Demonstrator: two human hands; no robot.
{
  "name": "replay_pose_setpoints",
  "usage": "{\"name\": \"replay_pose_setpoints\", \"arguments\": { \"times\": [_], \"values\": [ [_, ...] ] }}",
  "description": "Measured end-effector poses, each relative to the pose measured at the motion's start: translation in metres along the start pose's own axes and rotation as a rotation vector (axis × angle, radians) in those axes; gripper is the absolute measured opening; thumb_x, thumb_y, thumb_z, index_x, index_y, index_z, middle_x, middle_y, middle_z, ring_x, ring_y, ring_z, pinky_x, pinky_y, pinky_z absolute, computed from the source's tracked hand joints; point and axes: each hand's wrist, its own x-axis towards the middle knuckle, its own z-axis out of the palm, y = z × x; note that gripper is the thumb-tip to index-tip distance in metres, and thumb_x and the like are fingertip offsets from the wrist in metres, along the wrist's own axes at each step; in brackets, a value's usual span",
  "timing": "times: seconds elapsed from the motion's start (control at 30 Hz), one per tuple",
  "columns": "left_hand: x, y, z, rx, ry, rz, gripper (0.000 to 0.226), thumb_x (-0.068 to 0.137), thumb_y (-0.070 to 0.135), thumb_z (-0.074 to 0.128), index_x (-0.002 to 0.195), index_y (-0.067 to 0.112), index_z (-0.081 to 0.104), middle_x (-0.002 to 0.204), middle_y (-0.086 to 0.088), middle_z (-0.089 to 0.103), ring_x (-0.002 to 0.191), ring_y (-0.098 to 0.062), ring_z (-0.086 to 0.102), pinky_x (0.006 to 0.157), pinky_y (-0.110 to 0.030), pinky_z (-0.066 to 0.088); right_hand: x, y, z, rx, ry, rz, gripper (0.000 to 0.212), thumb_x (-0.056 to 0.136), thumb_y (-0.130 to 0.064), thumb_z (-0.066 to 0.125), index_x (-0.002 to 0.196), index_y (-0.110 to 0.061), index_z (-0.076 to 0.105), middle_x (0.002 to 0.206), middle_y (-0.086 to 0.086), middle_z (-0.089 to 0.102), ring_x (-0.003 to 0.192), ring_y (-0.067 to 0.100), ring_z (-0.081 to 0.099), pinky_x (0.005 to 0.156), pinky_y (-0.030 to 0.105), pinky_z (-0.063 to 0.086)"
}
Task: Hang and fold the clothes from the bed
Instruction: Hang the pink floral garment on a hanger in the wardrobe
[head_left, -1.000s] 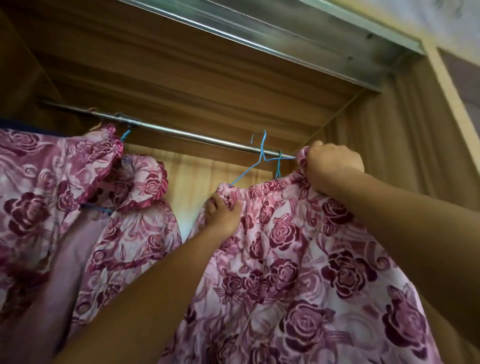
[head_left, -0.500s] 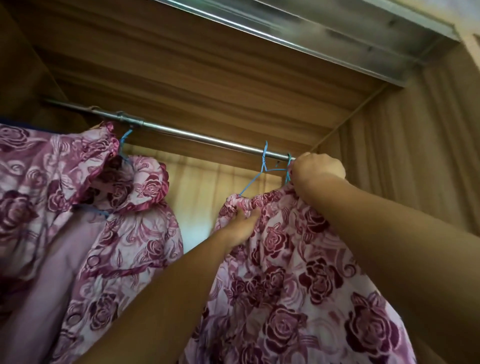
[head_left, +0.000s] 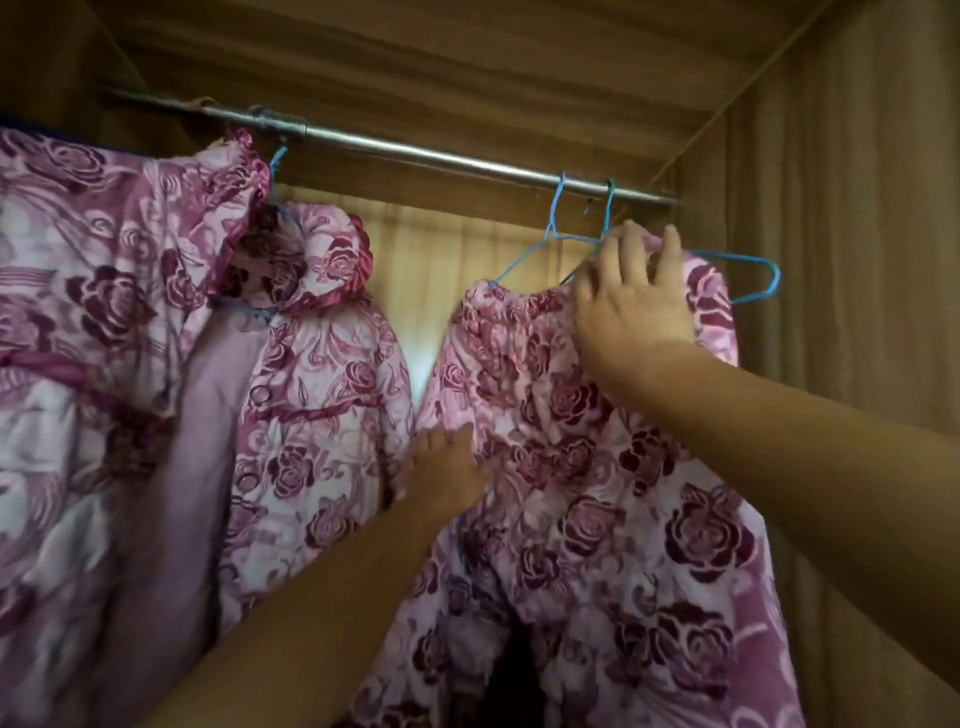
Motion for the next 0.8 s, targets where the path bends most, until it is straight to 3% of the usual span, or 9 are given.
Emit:
{"name": "replay_pose_setpoints", "arguments": {
  "times": [0.03, 0.1, 0.2, 0.27, 0.37, 0.5, 0.6, 0.7, 0.8],
  "values": [
    [-0.019, -0.02, 0.008, 0.044, 0.056, -0.033, 0.072, 0.092, 0.058, 0.052, 0.152, 0.027, 0.028, 0.157, -0.02, 0.02, 0.145, -0.041, 0.019, 0.112, -0.056, 0.033, -0.016, -0.013, 0.0, 0.057, 0.014, -0.066, 0.054, 0.098, -0.022, 0.027, 0.147, -0.003, 0.042, 0.156, 0.028, 0.028, 0.148, 0.048, 0.015, 0.118, 0.068, 0.012],
    [-0.063, -0.048, 0.02, -0.007, 0.165, -0.082, 0.069, 0.089, 0.042, 0.061, 0.15, 0.028, 0.031, 0.151, -0.02, 0.022, 0.137, -0.044, 0.03, 0.103, -0.053, 0.043, -0.057, -0.048, 0.0, 0.271, -0.001, -0.21, 0.048, 0.095, -0.02, 0.037, 0.139, -0.007, 0.05, 0.146, 0.024, 0.039, 0.142, 0.046, 0.029, 0.113, 0.06, 0.03],
    [-0.121, -0.071, 0.039, -0.157, 0.204, -0.087, 0.077, 0.085, 0.028, 0.066, 0.152, 0.029, 0.028, 0.14, -0.017, 0.031, 0.123, -0.042, 0.045, 0.094, -0.049, 0.051, -0.143, -0.109, 0.003, 0.702, -0.379, -0.327, 0.046, 0.097, -0.029, 0.051, 0.14, -0.014, 0.044, 0.132, 0.016, 0.051, 0.12, 0.039, 0.053, 0.084, 0.043, 0.048],
    [-0.159, -0.075, 0.046, -0.212, 0.21, -0.098, 0.081, 0.087, 0.025, 0.066, 0.155, 0.031, 0.023, 0.143, -0.012, 0.032, 0.126, -0.037, 0.044, 0.095, -0.049, 0.05, -0.203, -0.149, 0.02, 0.927, -0.647, -0.302, 0.041, 0.098, -0.036, 0.05, 0.135, -0.019, 0.05, 0.128, 0.016, 0.061, 0.114, 0.038, 0.062, 0.086, 0.041, 0.051],
    [-0.209, -0.086, 0.056, -0.211, 0.226, -0.167, 0.081, 0.091, 0.037, 0.066, 0.157, 0.031, 0.019, 0.138, -0.012, 0.037, 0.123, -0.036, 0.044, 0.095, -0.053, 0.047, -0.285, -0.206, 0.06, 1.196, -1.015, -0.088, 0.049, 0.099, -0.043, 0.053, 0.139, -0.016, 0.049, 0.136, 0.013, 0.06, 0.122, 0.034, 0.059, 0.096, 0.033, 0.048],
    [-0.263, -0.115, 0.077, -0.266, 0.157, -0.286, 0.091, 0.086, 0.037, 0.073, 0.159, 0.026, 0.019, 0.14, -0.012, 0.036, 0.127, -0.035, 0.044, 0.104, -0.044, 0.045, -0.355, -0.252, 0.083, 1.761, -1.346, 0.462, 0.089, 0.092, -0.025, 0.074, 0.156, -0.01, 0.014, 0.149, 0.009, 0.048, 0.13, 0.024, 0.053, 0.104, 0.03, 0.043],
    [-0.291, -0.137, 0.098, -0.353, 0.006, -0.347, 0.09, 0.084, 0.045, 0.074, 0.157, 0.029, 0.023, 0.157, -0.006, 0.032, 0.142, -0.025, 0.035, 0.114, -0.042, 0.037, -0.378, -0.279, 0.1, 2.052, -1.414, 0.601, 0.104, 0.07, -0.019, 0.087, 0.156, -0.024, 0.028, 0.142, -0.001, 0.058, 0.123, 0.017, 0.06, 0.103, 0.035, 0.05],
    [-0.299, -0.141, 0.112, -0.637, -0.095, -0.441, 0.056, 0.088, 0.034, 0.075, 0.137, 0.029, 0.049, 0.135, 0.003, 0.059, 0.119, -0.013, 0.059, 0.098, -0.025, 0.048, -0.381, -0.292, 0.104, 2.189, -1.438, 0.776, 0.086, 0.063, -0.003, 0.073, 0.144, -0.019, 0.05, 0.125, 0.008, 0.07, 0.114, 0.029, 0.067, 0.103, 0.049, 0.052],
    [-0.288, -0.126, 0.117, -0.828, -0.184, -0.564, 0.026, 0.095, 0.013, 0.065, 0.115, 0.028, 0.064, 0.122, -0.003, 0.069, 0.096, -0.004, 0.065, 0.082, -0.014, 0.052, -0.375, -0.287, 0.111, 2.182, -1.428, 0.836, 0.052, 0.078, 0.008, 0.064, 0.127, -0.01, 0.067, 0.109, 0.013, 0.076, 0.103, 0.033, 0.072, 0.094, 0.044, 0.057]
  ]
}}
